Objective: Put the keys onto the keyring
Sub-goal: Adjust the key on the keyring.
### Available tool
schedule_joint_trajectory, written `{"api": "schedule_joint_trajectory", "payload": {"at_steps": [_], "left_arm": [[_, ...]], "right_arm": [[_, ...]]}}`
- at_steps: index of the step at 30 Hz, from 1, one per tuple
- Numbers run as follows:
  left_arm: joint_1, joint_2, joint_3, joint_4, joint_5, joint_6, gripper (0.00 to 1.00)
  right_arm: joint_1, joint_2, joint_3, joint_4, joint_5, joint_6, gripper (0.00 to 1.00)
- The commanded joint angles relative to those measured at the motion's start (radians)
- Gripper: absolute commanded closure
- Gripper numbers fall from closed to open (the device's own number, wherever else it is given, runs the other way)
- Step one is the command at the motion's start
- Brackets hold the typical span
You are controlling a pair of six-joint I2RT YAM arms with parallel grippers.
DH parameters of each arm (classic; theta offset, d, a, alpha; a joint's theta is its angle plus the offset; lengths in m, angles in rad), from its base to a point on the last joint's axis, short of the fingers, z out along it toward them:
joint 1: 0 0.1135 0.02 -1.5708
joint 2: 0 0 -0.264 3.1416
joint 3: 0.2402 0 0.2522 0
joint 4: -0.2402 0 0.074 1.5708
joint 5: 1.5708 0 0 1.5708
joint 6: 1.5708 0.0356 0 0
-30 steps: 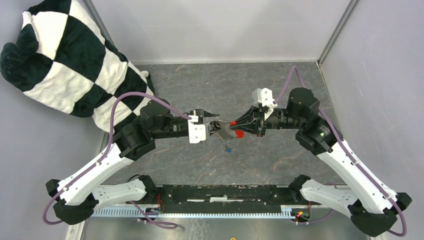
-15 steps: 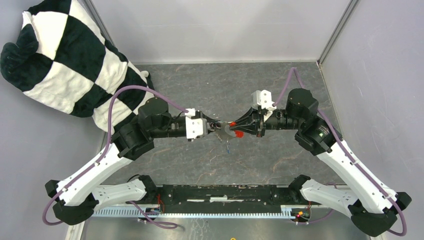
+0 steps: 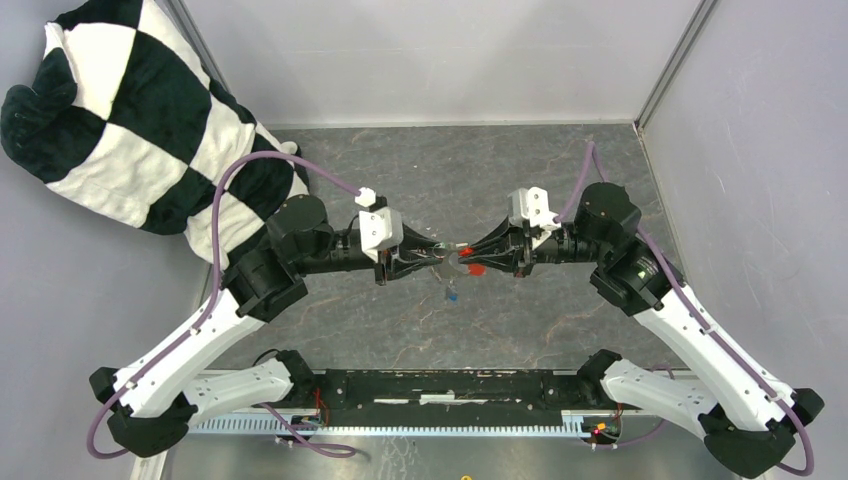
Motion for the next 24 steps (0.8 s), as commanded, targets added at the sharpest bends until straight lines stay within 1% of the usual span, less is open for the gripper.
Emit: {"api": "schedule_joint_trajectory", "payload": {"at_steps": [1, 7, 9, 12, 14, 15, 18, 19, 22, 24], "left_arm": [[0.022, -0.017, -0.009, 0.183, 0.077, -0.242, 0.98], [0.025, -0.021, -0.014, 0.228, 0.076, -0.252, 0.98], [0.028, -0.024, -0.017, 0.238, 0.078, -0.291, 0.98], [0.031, -0.028, -0.025, 0.247, 0.097, -0.298, 0.98], [0.031, -0.033, -0.035, 0.243, 0.115, -0.272, 0.98], [0.031, -0.037, -0.041, 0.237, 0.114, -0.264, 0.98], [0.031, -0.05, -0.053, 0.201, 0.117, -0.165, 0.98], [0.031, -0.06, -0.059, 0.189, 0.136, -0.123, 0.98], [0.031, -0.078, -0.079, 0.162, 0.151, 0.0, 0.98], [0.031, -0.09, -0.088, 0.135, 0.144, 0.073, 0.98]], "right_arm": [[0.004, -0.01, -0.017, 0.027, -0.025, 0.014, 1.0], [0.004, -0.014, -0.026, 0.026, -0.023, 0.014, 1.0], [0.005, -0.015, -0.033, 0.03, -0.025, 0.013, 0.99], [0.004, -0.016, -0.045, 0.043, -0.026, 0.016, 0.89], [0.004, -0.017, -0.044, 0.06, -0.032, 0.028, 0.86], [0.004, -0.017, -0.041, 0.069, -0.036, 0.035, 0.82], [0.005, -0.023, -0.024, 0.087, -0.047, 0.051, 0.71], [0.004, -0.025, -0.022, 0.094, -0.049, 0.06, 0.64], [0.005, -0.03, -0.028, 0.138, -0.072, 0.099, 0.57], [0.004, -0.033, -0.039, 0.179, -0.084, 0.132, 0.55]]}}
